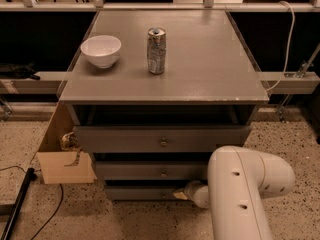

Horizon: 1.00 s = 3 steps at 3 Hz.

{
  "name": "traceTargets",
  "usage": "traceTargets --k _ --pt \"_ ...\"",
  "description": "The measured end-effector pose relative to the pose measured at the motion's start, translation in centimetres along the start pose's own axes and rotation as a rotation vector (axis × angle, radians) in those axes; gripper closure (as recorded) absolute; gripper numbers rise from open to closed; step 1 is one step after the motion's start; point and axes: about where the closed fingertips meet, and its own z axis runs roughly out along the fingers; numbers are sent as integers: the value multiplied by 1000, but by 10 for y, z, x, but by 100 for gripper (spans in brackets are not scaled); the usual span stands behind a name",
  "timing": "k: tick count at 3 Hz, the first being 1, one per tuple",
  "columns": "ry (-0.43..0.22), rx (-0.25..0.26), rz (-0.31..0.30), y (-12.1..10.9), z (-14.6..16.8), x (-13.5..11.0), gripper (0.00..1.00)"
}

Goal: Open bottom drawer

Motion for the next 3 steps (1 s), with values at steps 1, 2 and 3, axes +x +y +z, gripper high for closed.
traceTargets --k 1,2,3 --pt "0 0 0 0 0 0 49" --pt "0 0 0 0 0 0 72" --pt "0 0 0 0 0 0 96"
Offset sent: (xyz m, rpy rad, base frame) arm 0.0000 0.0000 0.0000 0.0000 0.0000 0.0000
